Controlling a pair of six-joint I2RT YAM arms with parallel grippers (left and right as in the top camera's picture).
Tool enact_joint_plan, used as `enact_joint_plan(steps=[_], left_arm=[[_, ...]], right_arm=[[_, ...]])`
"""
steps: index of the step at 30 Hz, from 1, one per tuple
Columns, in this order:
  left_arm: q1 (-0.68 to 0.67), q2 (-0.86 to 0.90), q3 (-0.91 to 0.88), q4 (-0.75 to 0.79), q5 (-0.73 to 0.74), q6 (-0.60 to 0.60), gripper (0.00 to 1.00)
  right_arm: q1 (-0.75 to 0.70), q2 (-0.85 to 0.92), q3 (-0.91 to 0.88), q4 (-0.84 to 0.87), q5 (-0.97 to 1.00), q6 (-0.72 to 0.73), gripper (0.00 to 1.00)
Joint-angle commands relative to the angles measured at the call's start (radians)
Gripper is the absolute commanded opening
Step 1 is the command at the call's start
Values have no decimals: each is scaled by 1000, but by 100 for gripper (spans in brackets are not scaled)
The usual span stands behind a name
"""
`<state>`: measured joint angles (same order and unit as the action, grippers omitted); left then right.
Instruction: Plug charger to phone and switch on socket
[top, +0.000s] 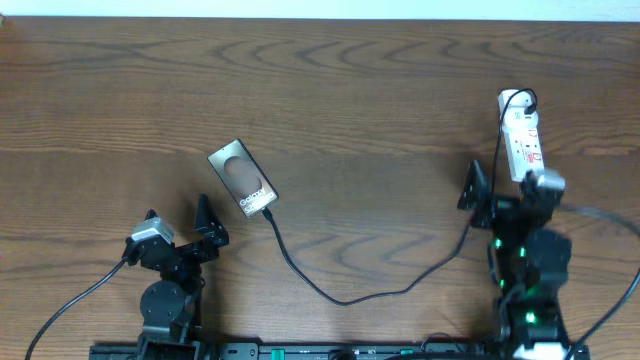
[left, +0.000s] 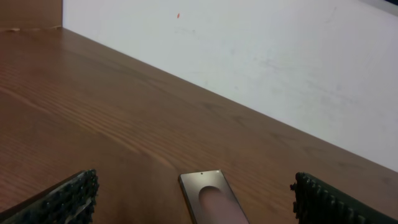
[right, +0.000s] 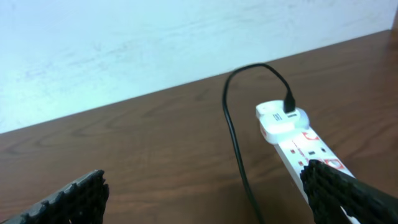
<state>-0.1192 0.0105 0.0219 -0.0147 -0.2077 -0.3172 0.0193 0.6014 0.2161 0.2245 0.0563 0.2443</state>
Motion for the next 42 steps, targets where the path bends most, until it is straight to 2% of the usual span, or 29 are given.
enact_joint_plan(steps=[1, 6, 16, 42], left_arm=[[5, -6, -18, -40, -3, 2, 98], [5, -6, -18, -40, -3, 2, 98], [5, -6, -18, -40, -3, 2, 98], [5, -4, -18, -40, -3, 2, 98]], right_arm=[[5, -130, -101, 7, 18, -25, 99], [5, -295, -212, -12, 21, -25, 99], [7, -600, -211, -293, 39, -95, 99], [9, -597, -211, -292, 42, -104, 99]])
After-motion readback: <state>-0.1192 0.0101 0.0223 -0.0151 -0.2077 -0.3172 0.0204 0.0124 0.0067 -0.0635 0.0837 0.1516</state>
